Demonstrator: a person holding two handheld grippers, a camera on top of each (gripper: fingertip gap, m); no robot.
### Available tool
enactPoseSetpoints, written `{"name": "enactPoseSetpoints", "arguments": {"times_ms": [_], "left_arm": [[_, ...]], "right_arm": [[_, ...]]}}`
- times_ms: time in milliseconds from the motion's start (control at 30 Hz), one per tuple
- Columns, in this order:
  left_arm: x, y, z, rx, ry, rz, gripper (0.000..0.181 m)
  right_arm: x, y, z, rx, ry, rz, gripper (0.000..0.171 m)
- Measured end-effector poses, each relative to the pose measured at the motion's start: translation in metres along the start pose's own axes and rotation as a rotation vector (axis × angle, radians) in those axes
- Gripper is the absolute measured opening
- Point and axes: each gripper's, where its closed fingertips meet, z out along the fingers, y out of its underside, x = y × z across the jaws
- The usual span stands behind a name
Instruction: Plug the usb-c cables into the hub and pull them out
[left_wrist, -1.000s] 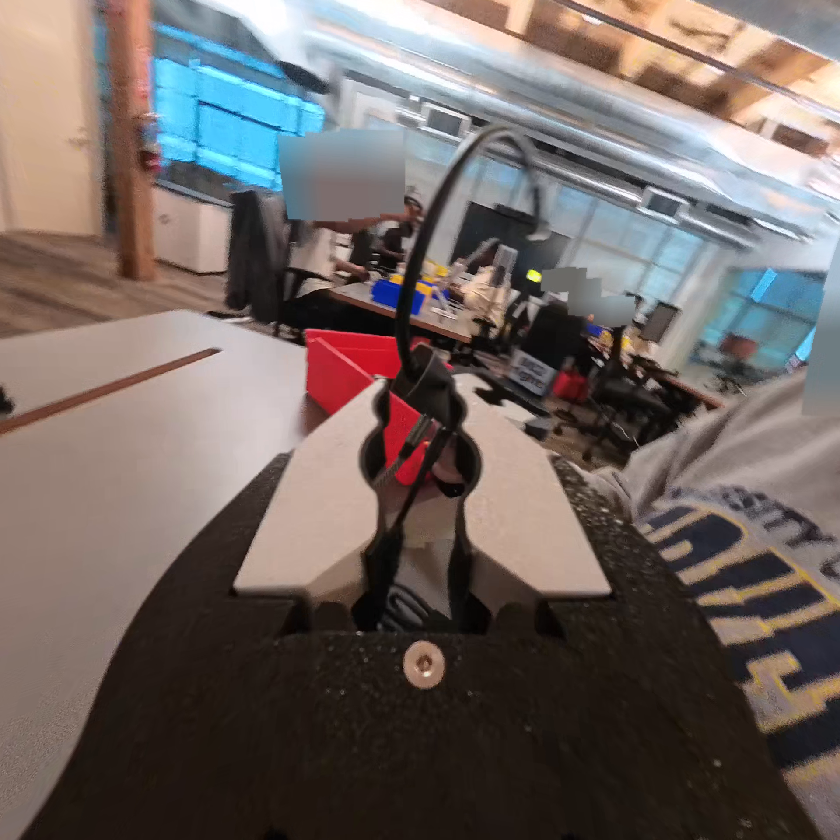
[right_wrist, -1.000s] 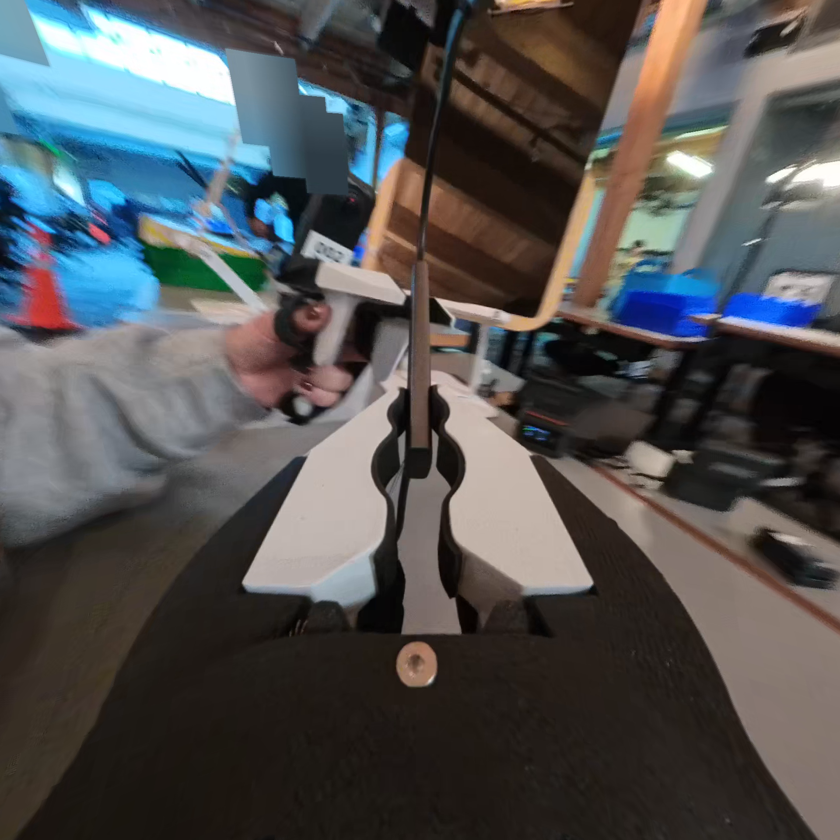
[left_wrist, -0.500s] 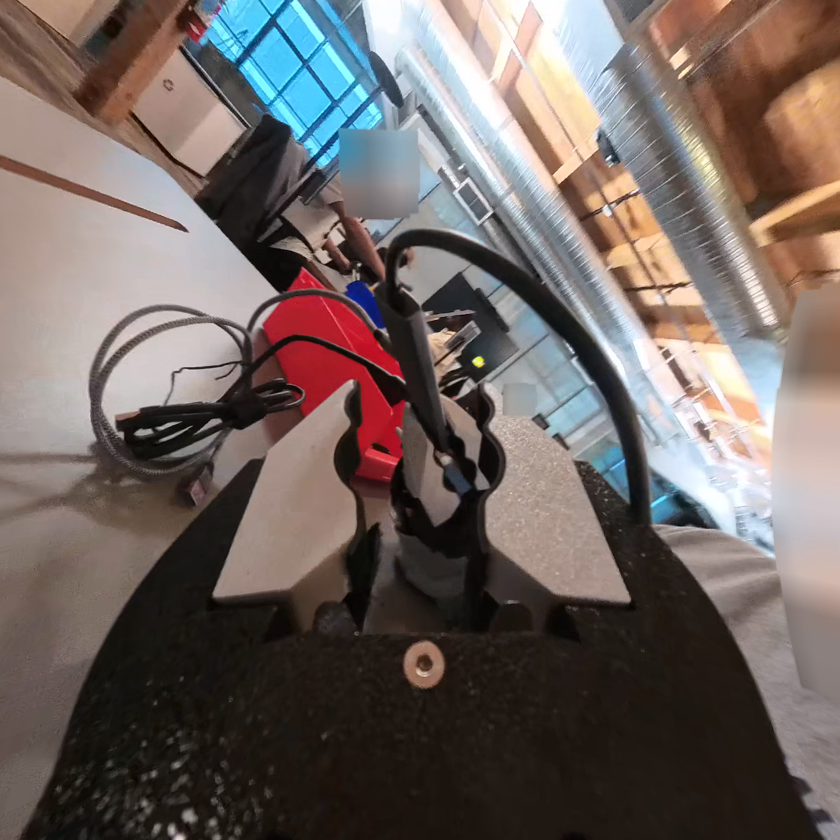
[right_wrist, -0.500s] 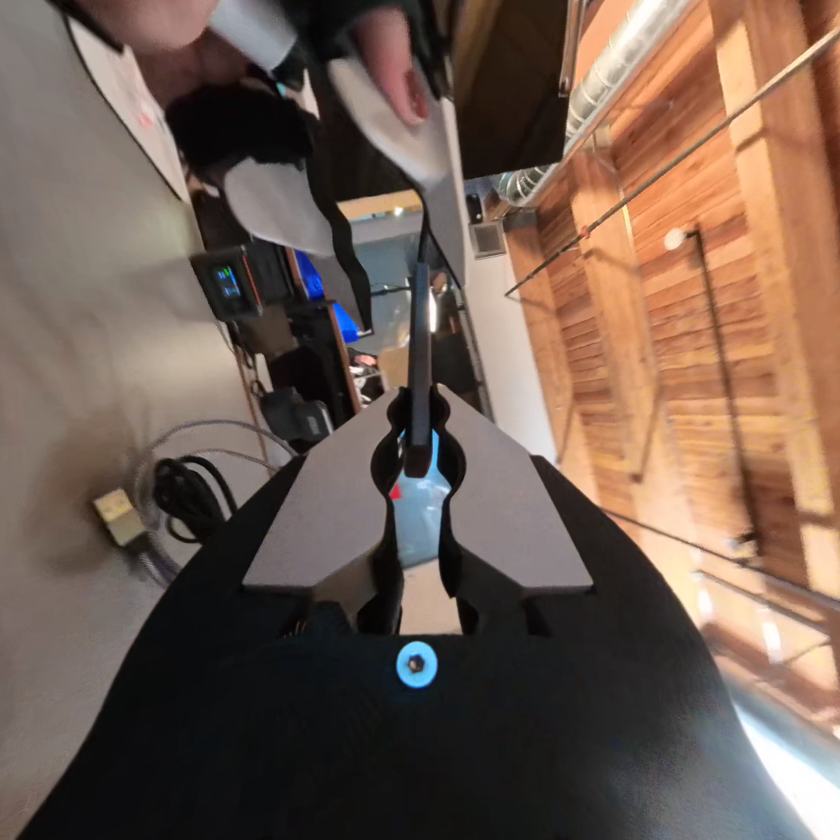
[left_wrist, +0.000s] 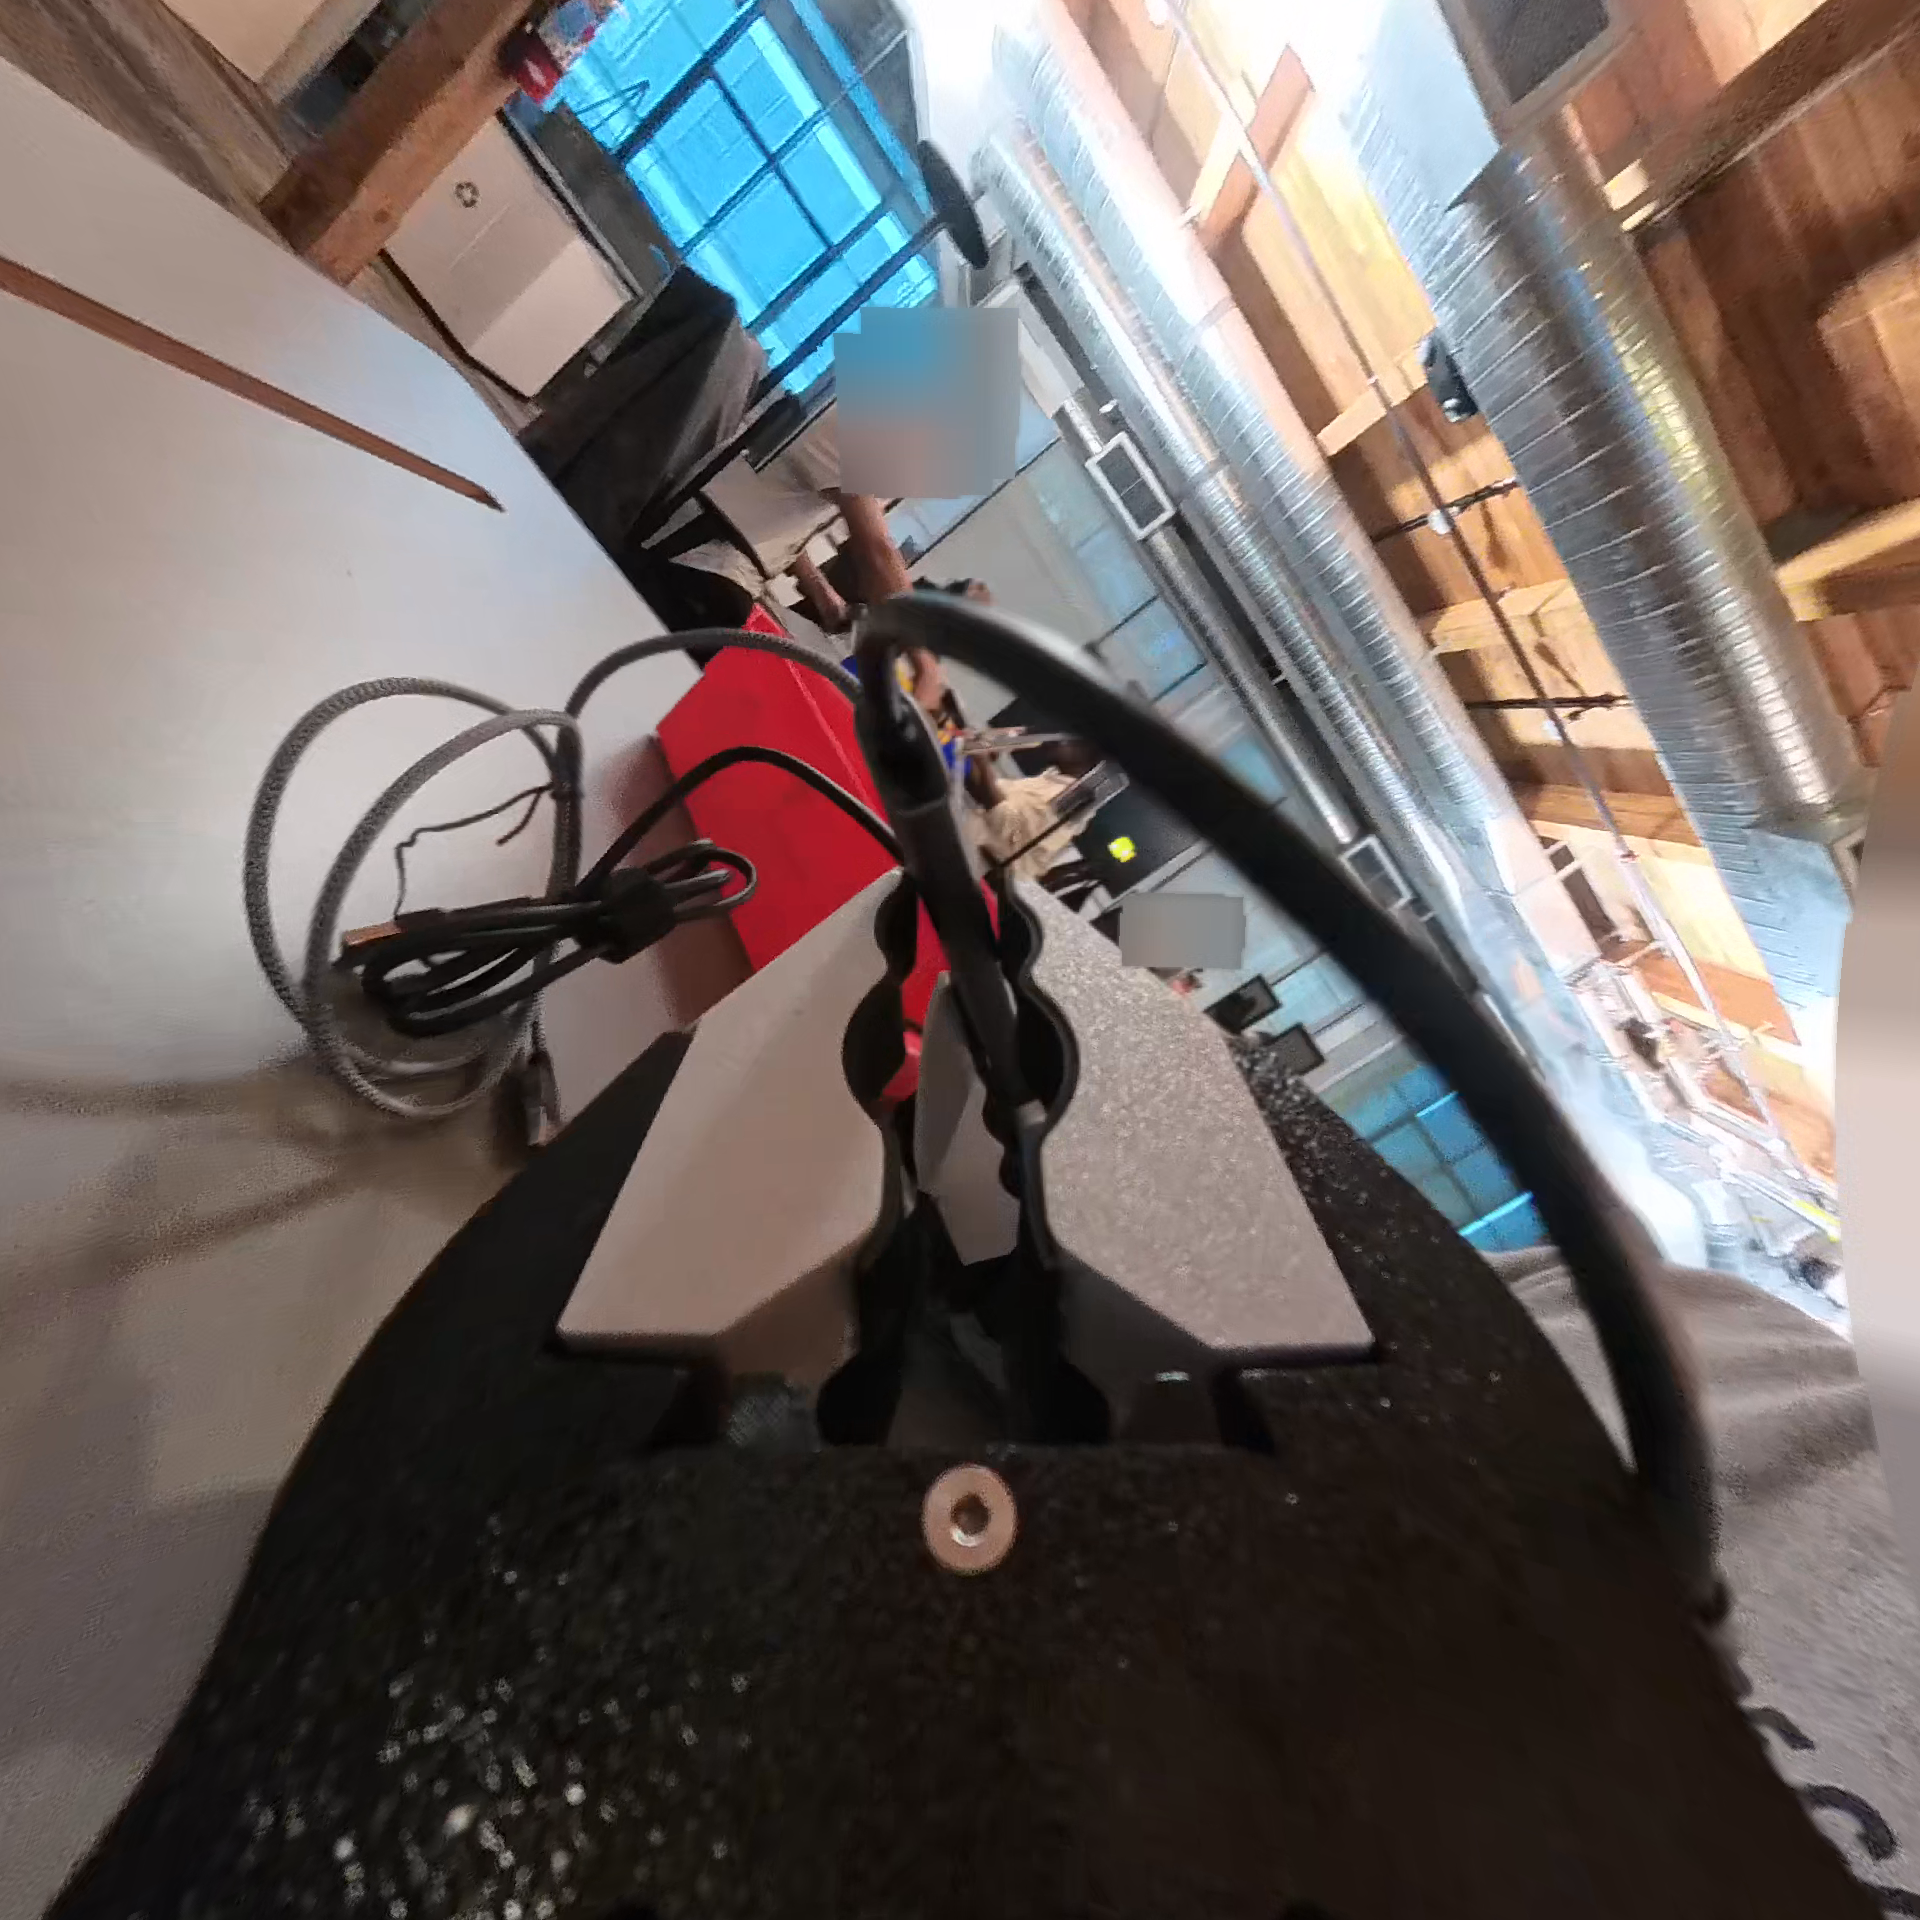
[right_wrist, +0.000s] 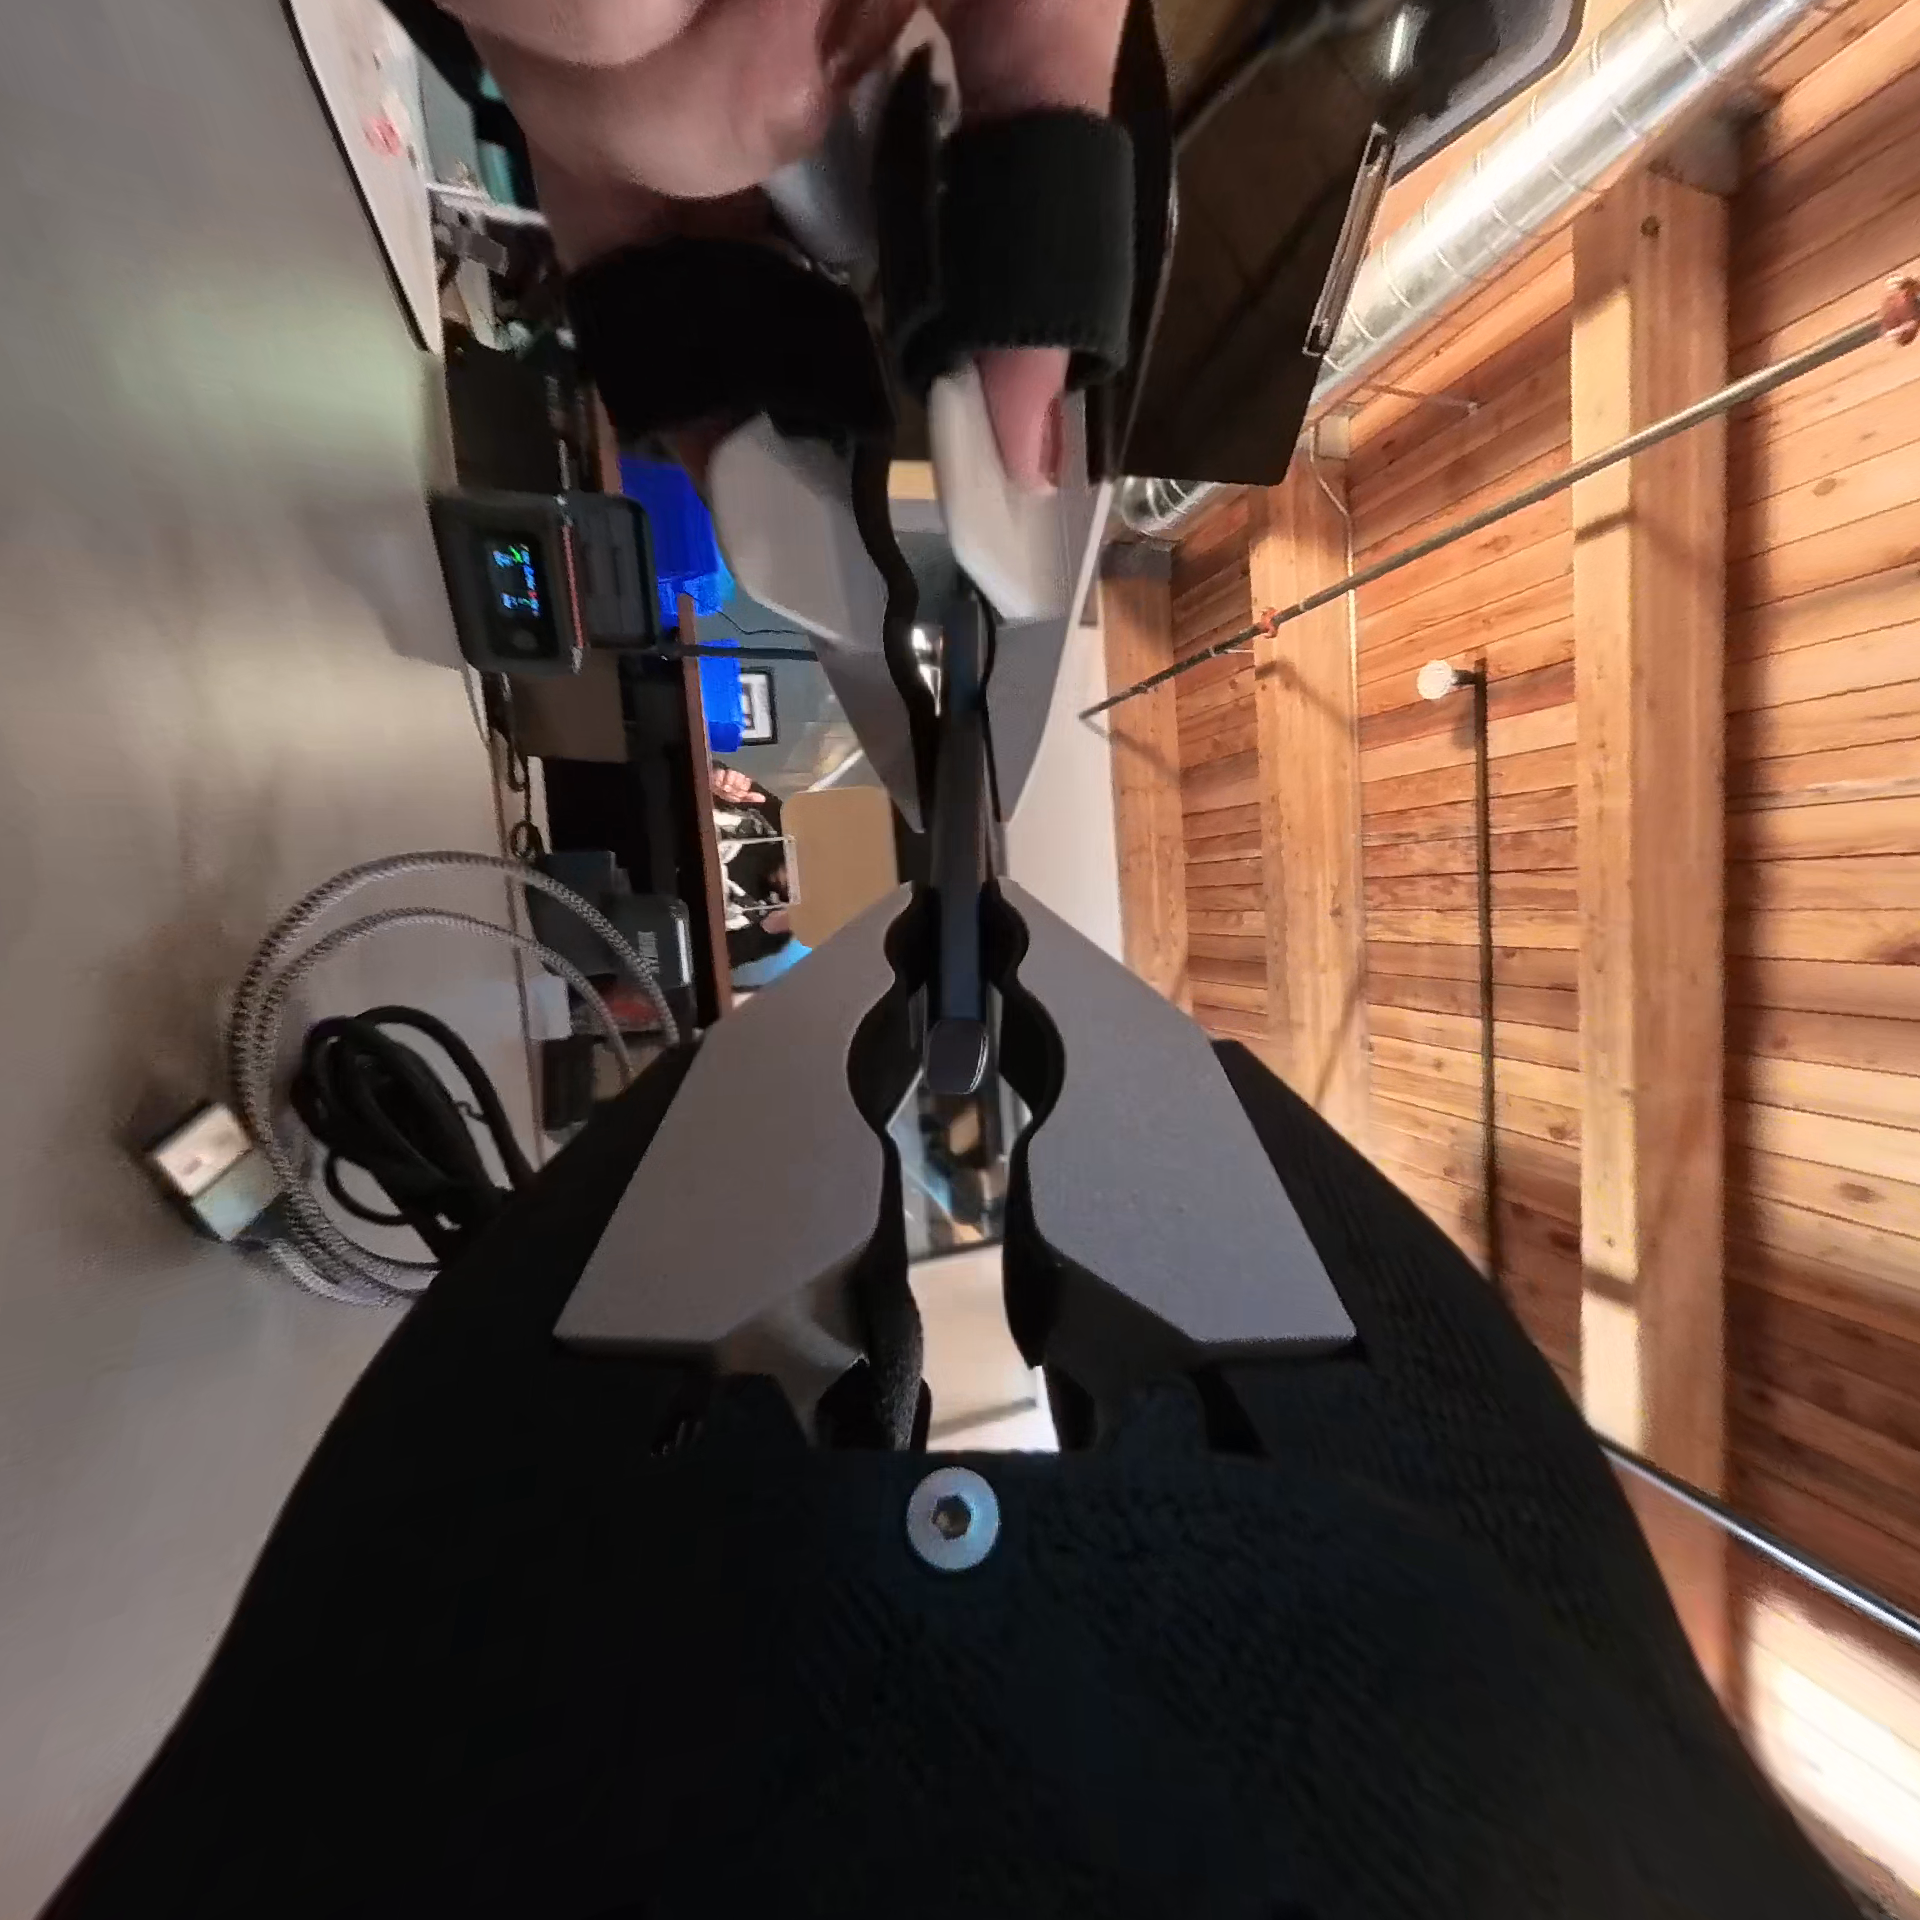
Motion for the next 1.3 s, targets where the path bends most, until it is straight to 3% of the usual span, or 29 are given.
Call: {"name": "enactPoseSetpoints", "arguments": {"times_ms": [67,133,333,467,567,700,800,900,1067,1133,1200,1300], "left_arm": [[-0.001,0.003,-0.003,-0.027,-0.018,0.059,0.011],[-0.001,0.007,-0.006,-0.069,-0.031,0.140,0.010],[0.009,0.031,-0.018,-0.232,-0.029,0.565,0.010],[-0.007,0.051,-0.028,-0.377,-0.152,0.832,0.008],[-0.007,0.066,-0.030,-0.437,-0.131,0.978,0.008],[-0.010,0.085,-0.026,-0.515,-0.088,1.124,0.008],[-0.009,0.093,-0.021,-0.533,-0.064,1.189,0.008],[-0.013,0.101,-0.020,-0.583,-0.074,1.217,0.008],[-0.013,0.099,-0.018,-0.569,-0.069,1.194,0.007],[-0.011,0.098,-0.018,-0.556,-0.062,1.201,0.007],[-0.010,0.096,-0.018,-0.551,-0.058,1.209,0.008],[-0.010,0.098,-0.018,-0.559,-0.050,1.210,0.007]], "right_arm": [[-0.009,-0.006,-0.002,0.047,-0.069,0.071,0.013],[-0.023,-0.013,-0.009,0.110,-0.211,0.231,0.029],[-0.034,-0.019,-0.033,0.211,-0.613,0.631,0.060],[-0.016,-0.030,-0.057,0.317,-0.846,0.903,0.053],[0.010,-0.031,-0.052,0.368,-0.835,1.083,0.048],[-0.014,-0.030,-0.046,0.277,-0.963,0.995,0.036],[-0.027,-0.037,-0.058,0.297,-1.099,0.982,0.016],[-0.025,-0.037,-0.060,0.323,-1.126,1.019,0.000],[-0.025,-0.038,-0.057,0.311,-1.116,1.011,0.000],[-0.027,-0.036,-0.059,0.290,-1.150,1.009,0.016],[-0.033,-0.033,-0.060,0.265,-1.179,1.000,0.021],[-0.032,-0.037,-0.060,0.286,-1.185,1.004,0.008]]}}
